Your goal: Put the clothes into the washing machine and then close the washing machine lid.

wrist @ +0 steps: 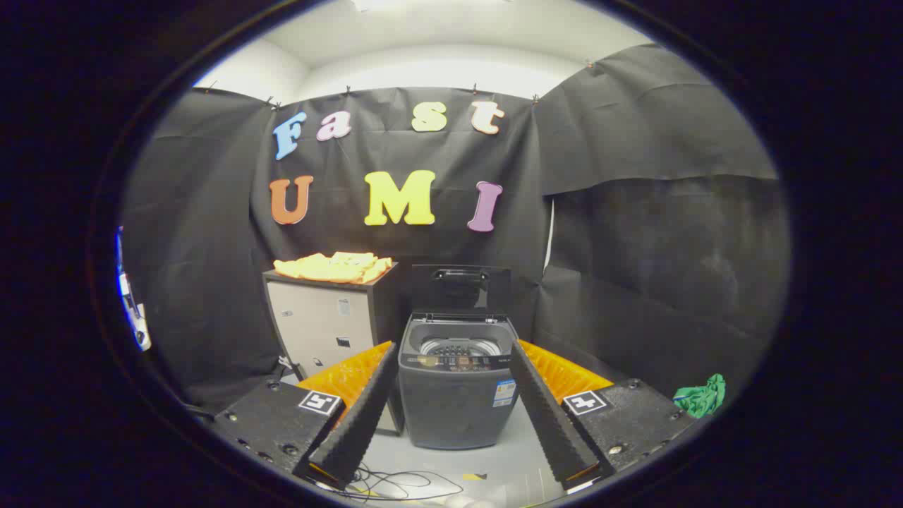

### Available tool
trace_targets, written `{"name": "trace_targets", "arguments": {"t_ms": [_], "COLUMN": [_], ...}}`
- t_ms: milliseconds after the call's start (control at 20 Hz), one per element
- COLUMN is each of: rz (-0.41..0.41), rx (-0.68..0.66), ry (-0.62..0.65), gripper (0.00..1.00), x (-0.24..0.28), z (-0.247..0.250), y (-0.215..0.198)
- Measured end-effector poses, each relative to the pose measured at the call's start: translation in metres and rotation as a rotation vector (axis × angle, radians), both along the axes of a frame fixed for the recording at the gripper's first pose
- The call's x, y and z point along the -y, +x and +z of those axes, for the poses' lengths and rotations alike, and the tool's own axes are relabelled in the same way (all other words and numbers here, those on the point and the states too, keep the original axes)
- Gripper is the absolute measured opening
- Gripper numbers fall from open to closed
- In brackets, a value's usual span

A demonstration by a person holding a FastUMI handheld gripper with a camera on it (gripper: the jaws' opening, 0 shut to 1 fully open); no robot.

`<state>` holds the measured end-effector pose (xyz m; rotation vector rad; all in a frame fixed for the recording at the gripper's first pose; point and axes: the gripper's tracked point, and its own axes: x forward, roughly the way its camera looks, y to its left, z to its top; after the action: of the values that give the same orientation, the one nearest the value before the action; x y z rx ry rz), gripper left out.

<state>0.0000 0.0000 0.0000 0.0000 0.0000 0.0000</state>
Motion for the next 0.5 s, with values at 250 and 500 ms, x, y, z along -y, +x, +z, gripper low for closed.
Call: {"name": "trace_targets", "arguments": {"t_ms": [250, 500], "rz": [-0.002, -0.001], "rx": [-0.003, -0.018], "ry": [0.013, 0.017], "gripper": [1.0, 1.0], "x": [-0.001, -0.004], "z": [-0.001, -0.011], "y": [-0.004, -0.008]}}
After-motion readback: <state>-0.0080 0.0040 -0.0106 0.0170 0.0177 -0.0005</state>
